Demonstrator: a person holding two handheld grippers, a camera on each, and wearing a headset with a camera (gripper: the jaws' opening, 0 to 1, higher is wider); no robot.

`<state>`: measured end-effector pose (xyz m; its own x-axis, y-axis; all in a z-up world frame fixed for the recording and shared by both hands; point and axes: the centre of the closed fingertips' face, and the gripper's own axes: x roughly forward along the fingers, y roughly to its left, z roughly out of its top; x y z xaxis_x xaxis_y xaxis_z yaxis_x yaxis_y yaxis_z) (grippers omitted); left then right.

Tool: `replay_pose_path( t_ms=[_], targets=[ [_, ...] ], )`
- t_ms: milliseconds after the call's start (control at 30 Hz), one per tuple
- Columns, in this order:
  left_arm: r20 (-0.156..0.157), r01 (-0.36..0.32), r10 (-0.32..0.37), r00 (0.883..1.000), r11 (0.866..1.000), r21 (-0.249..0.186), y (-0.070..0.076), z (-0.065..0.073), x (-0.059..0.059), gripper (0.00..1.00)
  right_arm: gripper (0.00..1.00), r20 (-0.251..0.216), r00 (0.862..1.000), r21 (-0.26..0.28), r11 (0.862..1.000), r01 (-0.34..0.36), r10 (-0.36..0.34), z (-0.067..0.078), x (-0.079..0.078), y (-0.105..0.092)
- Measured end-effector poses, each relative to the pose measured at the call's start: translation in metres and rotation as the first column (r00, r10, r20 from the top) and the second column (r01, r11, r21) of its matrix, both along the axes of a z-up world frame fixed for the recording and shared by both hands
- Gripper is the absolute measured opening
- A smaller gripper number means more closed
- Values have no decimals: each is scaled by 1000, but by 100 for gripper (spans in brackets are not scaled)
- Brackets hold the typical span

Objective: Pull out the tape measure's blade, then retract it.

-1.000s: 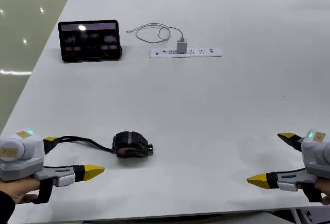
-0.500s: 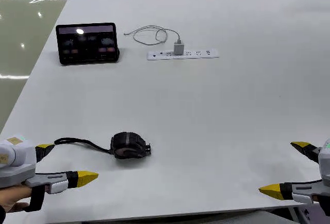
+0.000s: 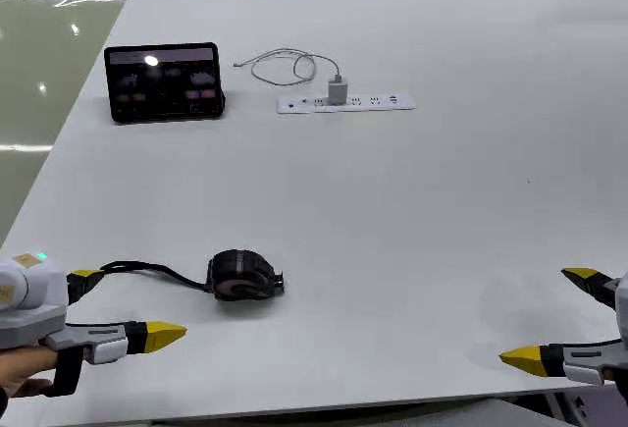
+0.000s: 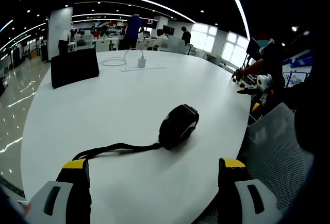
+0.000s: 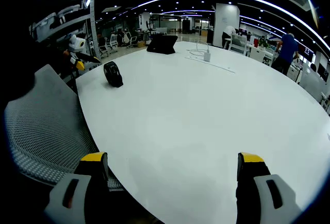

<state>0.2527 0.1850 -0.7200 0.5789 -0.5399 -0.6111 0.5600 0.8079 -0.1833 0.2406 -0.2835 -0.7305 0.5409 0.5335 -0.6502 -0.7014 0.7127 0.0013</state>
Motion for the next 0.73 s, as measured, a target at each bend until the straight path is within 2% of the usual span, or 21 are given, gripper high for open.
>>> replay_pose_path(
  t_ms=[133, 200, 467, 633, 733],
  targets=[
    [-2, 4, -4, 1000, 1000, -2, 0, 0, 0, 100, 100, -1, 1000, 0, 1000, 0, 0, -1, 1, 1],
    [-17, 5, -5, 1000, 1000, -9, 0, 0, -1, 100, 100, 1, 1000, 3, 1000, -2, 2, 0, 1, 2],
    [-19, 15, -15, 1000, 1000, -5, 0, 1, -3, 100, 100, 4, 1000, 4, 1000, -2, 2, 0, 3, 4],
    [-10, 13, -13, 1000, 1000, 7, 3, 1, -2, 100, 100, 0, 1000, -1, 1000, -13, 13, -2, 2, 6],
    [-13, 16, -16, 1000, 1000, -1, 2, 1, -2, 100, 100, -6, 1000, 9, 1000, -7, 7, -1, 2, 5]
  ],
)
